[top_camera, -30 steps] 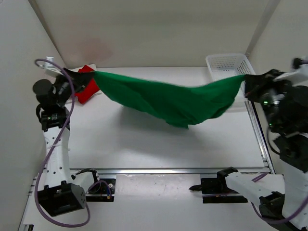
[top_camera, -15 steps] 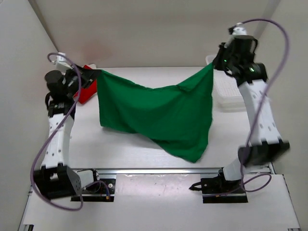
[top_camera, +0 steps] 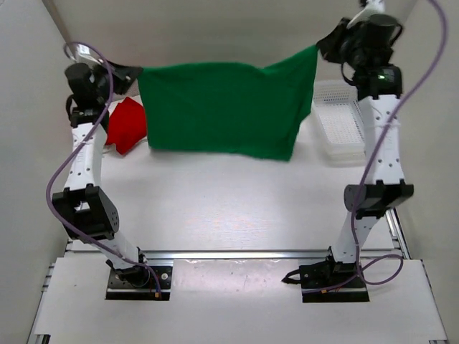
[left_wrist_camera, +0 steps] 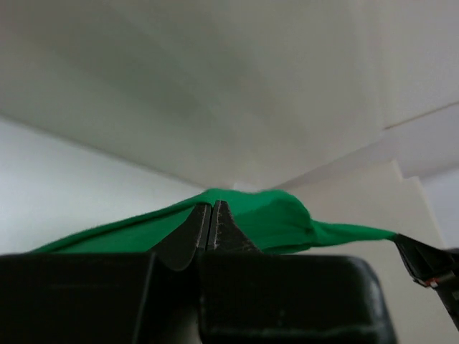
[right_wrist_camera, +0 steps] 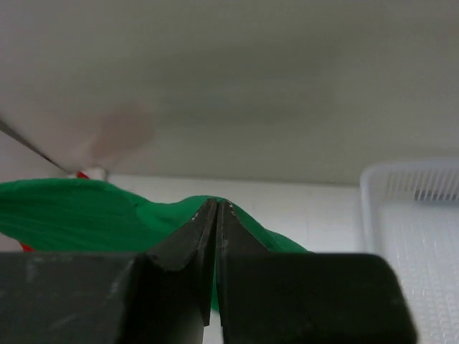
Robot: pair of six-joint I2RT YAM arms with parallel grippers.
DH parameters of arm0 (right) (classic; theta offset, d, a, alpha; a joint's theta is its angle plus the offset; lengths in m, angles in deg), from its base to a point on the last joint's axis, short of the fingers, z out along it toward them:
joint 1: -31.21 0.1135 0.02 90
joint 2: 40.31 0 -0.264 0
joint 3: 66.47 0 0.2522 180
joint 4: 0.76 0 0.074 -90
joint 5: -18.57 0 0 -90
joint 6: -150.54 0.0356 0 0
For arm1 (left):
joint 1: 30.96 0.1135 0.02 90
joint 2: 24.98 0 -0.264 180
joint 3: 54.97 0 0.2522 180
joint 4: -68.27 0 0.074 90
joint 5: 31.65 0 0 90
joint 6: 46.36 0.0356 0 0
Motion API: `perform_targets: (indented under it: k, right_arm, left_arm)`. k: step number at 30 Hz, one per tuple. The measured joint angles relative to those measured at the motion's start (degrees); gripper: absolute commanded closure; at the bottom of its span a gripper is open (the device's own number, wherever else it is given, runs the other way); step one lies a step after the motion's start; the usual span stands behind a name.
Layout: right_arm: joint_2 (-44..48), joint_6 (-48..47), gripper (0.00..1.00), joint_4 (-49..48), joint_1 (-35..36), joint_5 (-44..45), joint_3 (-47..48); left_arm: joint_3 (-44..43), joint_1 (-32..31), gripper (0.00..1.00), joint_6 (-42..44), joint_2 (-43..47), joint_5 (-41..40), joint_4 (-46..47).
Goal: Fold and stack the t-shirts
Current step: Flatten out the tshirt
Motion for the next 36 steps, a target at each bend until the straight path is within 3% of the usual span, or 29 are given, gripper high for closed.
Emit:
perform_targets:
  k: [4,7,9,13,16,19,22,26,36]
  right_arm:
    - [8.76,1.22,1.00,-4.24,-3.58,-2.34,-0.28]
    - [17.66,-0.17,1.00,-6.54,-4.09,-1.68,-8.04]
    - [26.60,-1.22,1.00,-9.57,-2.51,-0.39,-21.33]
    - [45.18,-0.70,1.00,-16.92,-1.99,0.09,-60.13]
    - [52.41,1.14,1.00,-20.13,-3.63,0.17,-82.18]
    - [53.37,3.93,1.00,-20.46,-3.56,0.44,-103.12]
    - [54.55,6.62,1.00,-16.68,-1.95,0.98,-111.93]
    - [62.23,10.54,1.00,-14.80,-0.35,0.35,-116.91]
    - [81.68,20.74,1.00,-6.99,9.77,2.19,-118.38]
  left_arm:
    - [-5.40,1.81,1.00,-0.68,2.84,-0.39,2.49]
    - [-1.16,2.45,1.00,-0.70,7.96,-0.72,5.01]
    - [7.45,2.78,1.00,-0.42,13.55,-1.53,7.93]
    - [28.00,2.82,1.00,2.60,24.52,-5.66,9.31]
    - [43.67,2.43,1.00,4.79,30.84,-8.66,9.57]
    - [57.72,2.51,1.00,6.12,34.40,-9.29,9.05]
    - [67.69,4.15,1.00,7.26,35.45,-8.83,7.26]
    - [76.17,7.06,1.00,9.38,37.57,-8.04,3.76]
    - [78.38,10.69,1.00,18.82,47.54,-4.55,-6.40]
